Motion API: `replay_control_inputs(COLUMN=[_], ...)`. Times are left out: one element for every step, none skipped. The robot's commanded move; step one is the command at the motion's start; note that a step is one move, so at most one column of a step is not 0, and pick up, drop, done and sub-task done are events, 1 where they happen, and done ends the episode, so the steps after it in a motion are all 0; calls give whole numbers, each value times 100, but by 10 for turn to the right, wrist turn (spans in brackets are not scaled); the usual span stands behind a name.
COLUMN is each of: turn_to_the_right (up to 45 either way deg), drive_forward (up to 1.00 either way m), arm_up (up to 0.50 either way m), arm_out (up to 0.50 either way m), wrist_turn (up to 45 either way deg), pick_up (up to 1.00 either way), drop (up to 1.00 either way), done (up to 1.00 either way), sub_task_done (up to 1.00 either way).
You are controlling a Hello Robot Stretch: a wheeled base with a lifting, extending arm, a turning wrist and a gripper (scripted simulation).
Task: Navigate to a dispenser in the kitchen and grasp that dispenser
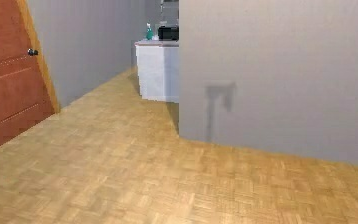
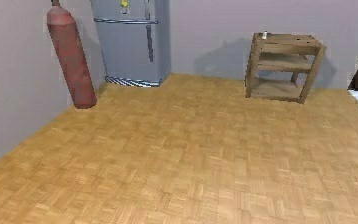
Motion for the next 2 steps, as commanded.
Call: replay_control_inputs(turn_to_the_right=[-180, 0], drive_forward=[0, 100], arm_up=[0, 0], arm_out=[0, 0], wrist_turn=[0, 0], pick_up=[0, 0], drop=[0, 0], done=[0, 0], sub_task_done=[0, 0])
